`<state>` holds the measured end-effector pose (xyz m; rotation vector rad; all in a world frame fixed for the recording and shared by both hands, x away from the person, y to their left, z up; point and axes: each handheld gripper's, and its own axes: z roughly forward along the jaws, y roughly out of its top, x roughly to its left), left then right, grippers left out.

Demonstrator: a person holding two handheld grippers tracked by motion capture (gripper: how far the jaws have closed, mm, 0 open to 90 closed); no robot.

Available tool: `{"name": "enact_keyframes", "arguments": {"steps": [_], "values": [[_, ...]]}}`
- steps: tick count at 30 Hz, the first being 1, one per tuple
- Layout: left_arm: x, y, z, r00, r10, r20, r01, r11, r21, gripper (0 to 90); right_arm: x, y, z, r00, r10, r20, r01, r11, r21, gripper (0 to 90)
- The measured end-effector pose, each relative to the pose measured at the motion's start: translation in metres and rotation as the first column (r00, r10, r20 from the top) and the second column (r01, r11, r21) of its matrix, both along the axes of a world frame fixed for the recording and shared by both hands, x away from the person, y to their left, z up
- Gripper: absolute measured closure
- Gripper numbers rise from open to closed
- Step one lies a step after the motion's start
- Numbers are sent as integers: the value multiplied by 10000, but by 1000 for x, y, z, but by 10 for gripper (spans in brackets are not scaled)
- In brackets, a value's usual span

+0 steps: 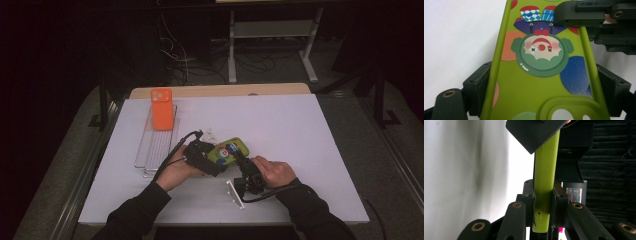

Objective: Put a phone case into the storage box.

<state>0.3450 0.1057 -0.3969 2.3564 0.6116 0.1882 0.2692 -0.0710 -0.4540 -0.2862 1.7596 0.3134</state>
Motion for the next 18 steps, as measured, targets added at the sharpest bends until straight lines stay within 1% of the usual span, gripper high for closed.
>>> {"name": "enact_keyframes", "arguments": {"steps": [4, 5, 6, 7, 8, 10, 12, 15, 18], "values": [[-1, 0, 0, 9999, 32, 113, -29, 9995, -311, 142, 0, 0, 2, 10000, -7, -7, 7, 10000, 73, 759], [0, 1, 1, 9998, -15, 221, 22, 9995, -310, 138, 0, -1, 2, 10000, -27, -36, 27, 9999, 112, 760], [-1, 1, 1, 9996, 35, 270, -23, 9991, -425, 133, 0, -1, 3, 10000, -54, 5, 54, 9998, 165, 760], [-1, 1, 1, 9996, 16, 268, -4, 9989, -464, 132, 0, -1, 3, 10000, -59, -2, 59, 9998, 210, 760], [-1, 2, 1, 9994, -34, 357, 52, 9988, -495, 127, 0, -1, 4, 10000, -57, -13, 57, 9997, 218, 760], [-1, 4, 3, 9990, -124, 441, 151, 9980, -613, 97, 0, -2, 4, 9999, -151, -27, 152, 9996, 257, 760], [0, 6, 4, 9989, -126, 446, 161, 9968, -779, 73, 2, -3, 4, 9998, -216, 0, 216, 9995, 217, 761], [2, 9, 5, 9992, -238, 306, 261, 9968, -756, 20, 4, -5, 5, 9993, -345, -109, 349, 9989, 320, 760], [2, 13, 6, 9992, -188, 343, 217, 9962, -848, 17, 6, -8, 8, 9985, -519, -196, 527, 9976, 441, 760]]}}
